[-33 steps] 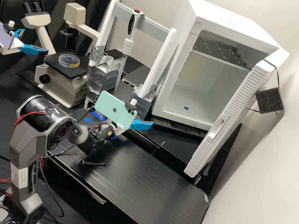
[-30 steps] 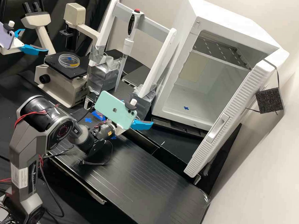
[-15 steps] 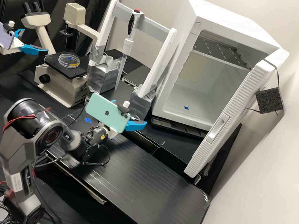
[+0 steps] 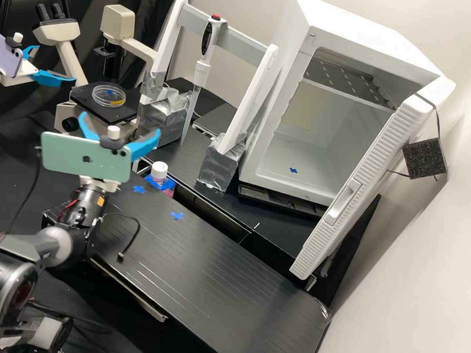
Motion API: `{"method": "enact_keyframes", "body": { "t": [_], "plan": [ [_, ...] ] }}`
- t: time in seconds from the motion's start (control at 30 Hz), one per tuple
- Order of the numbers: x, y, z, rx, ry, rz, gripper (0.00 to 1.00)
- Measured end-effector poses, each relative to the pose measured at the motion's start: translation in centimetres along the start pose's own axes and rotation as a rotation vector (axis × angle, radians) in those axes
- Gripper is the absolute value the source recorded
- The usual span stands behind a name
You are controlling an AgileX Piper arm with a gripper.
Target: Move the petri dish to the bench
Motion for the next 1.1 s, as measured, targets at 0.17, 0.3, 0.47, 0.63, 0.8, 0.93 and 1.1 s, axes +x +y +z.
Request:
{"method": "enact_keyframes", "body": {
  "t": [0.17, 0.3, 0.47, 0.63, 0.8, 0.93, 1.1],
  "plan": [
    [1.5, -0.7, -2.5, -0.059, 0.065, -0.111, 1.00],
    [2.8, 0.0, -3.5, -0.101, 0.067, -0.150, 1.00],
    [4.2, 1.6, -4.6, -0.156, 0.096, -0.181, 1.00],
    [6.1, 2.0, -5.7, -0.130, 0.141, -0.223, 1.00],
    [9.1, 0.7, -6.2, -0.084, 0.136, -0.309, 1.00],
    [12.0, -1.0, -6.3, -0.045, 0.128, -0.372, 1.00],
    [15.2, -2.8, -5.9, -0.009, 0.113, -0.407, 1.00]
  ]
}}
